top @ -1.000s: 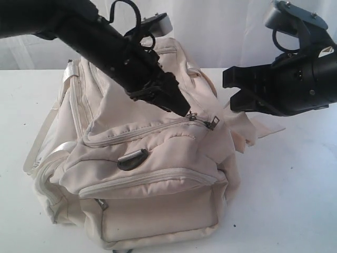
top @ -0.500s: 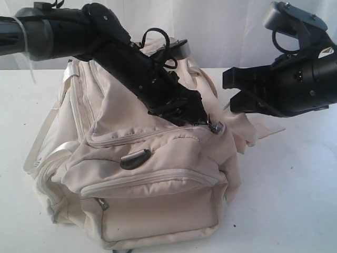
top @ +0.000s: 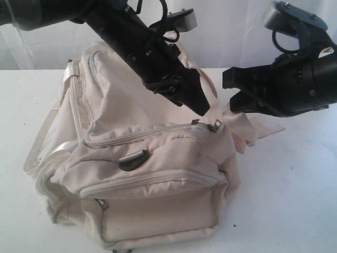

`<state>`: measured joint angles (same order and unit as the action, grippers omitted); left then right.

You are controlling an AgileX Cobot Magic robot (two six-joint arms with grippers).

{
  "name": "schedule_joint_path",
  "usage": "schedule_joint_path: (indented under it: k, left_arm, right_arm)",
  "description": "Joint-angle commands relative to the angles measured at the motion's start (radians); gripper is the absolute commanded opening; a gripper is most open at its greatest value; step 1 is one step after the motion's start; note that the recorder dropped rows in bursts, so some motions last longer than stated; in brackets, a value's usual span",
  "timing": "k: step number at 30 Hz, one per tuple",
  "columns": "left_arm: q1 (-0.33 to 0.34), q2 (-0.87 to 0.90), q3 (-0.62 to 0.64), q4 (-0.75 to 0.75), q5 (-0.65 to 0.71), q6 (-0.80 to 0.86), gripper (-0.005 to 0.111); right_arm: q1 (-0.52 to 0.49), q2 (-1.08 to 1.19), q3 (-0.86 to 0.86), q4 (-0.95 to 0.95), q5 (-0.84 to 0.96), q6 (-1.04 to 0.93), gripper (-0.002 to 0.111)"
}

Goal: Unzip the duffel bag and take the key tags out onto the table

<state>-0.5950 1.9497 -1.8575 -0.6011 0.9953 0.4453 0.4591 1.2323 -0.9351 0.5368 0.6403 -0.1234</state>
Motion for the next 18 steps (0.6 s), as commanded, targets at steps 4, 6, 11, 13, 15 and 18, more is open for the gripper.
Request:
schedule_joint_path:
  k: [4, 6, 11, 13, 15, 18]
  left_arm:
    - [-0.017, 0.024, -0.003, -0.026, 0.061, 0.007, 0.075]
    - [-0.023, 0.04, -0.003, -0.026, 0.041, -0.007, 0.075]
    - [-0.029, 0.064, -0.003, -0.026, -0.004, -0.043, 0.075]
    - [-0.029, 0.075, -0.003, 0.004, -0.006, -0.074, 0.075]
    - [-0.029, 0.086, -0.003, 0.05, -0.002, -0.12, 0.075]
    - [-0.029, 0.1, -0.003, 0.071, 0.0, -0.161, 0.068]
  right_arm:
    - [-0.001, -0.014, -0.009, 0.011, -0.016, -0.006, 0.0]
    - [-0.001, -0.014, -0.009, 0.011, -0.016, -0.006, 0.0]
    - [-0.001, -0.014, -0.009, 0.011, -0.016, -0.006, 0.0]
    - [-0.001, -0.014, -0.009, 0.011, -0.018, -0.006, 0.0]
    - [-0.001, -0.014, -0.009, 0.013, -0.018, -0.006, 0.0]
    - [-0.001, -0.014, -0.009, 0.013, -0.018, -0.008, 0.0]
